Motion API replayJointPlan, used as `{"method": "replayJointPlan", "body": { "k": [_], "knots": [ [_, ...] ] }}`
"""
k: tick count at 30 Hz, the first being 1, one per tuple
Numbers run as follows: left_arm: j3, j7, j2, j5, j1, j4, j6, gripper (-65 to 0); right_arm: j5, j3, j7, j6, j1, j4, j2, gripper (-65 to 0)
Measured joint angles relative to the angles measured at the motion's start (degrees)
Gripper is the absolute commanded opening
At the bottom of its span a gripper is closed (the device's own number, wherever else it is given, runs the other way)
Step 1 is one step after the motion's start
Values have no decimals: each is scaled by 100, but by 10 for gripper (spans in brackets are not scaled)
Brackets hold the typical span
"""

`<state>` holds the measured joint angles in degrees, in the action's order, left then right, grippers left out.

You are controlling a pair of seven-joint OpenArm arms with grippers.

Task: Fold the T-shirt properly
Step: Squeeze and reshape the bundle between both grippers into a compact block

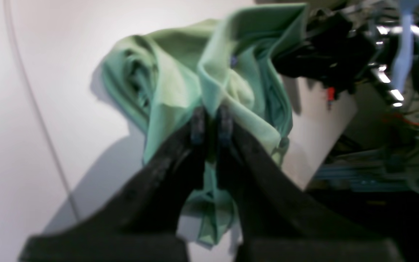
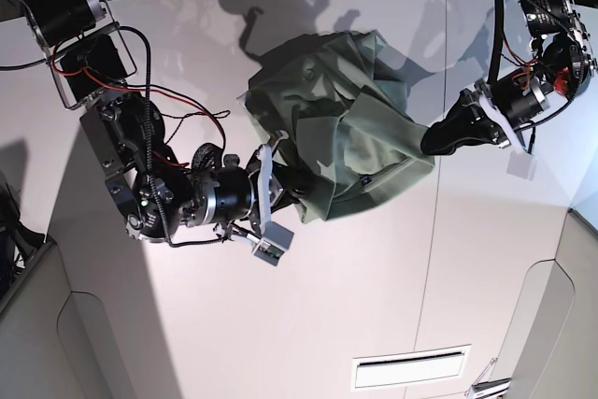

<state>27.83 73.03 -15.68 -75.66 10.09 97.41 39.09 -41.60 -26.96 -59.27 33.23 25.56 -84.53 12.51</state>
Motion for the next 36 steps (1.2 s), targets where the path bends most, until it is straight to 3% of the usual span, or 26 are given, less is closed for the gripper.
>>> {"method": "replayJointPlan", "body": {
  "k": [8, 12, 19, 25, 33, 36],
  "knots": [
    [-2, -195, 13, 498, -205, -2, 2, -650, 271, 0, 160, -4, 0, 157, -2, -650],
    [-72, -297, 11, 638, -509, 0, 0, -650, 560, 0, 310, -175, 0, 227, 0, -650],
    [-964, -638, 13, 1224, -647, 0, 2, -650, 675, 0, 385, -286, 0, 232, -52, -650],
    [-1209, -1191, 26, 2218, -970, -2, 11, -650, 1521, 0, 780, -1069, -66, 238, -190, -650],
    [-1211, -1493, 28, 2592, -1163, -107, 15, -650, 1661, 11, 1064, -1080, -98, 238, -293, -650],
    [-1207, -1729, 28, 2824, -1176, -293, 15, -650, 1993, 9, 1274, -1108, -94, 271, -422, -650]
  ]
}}
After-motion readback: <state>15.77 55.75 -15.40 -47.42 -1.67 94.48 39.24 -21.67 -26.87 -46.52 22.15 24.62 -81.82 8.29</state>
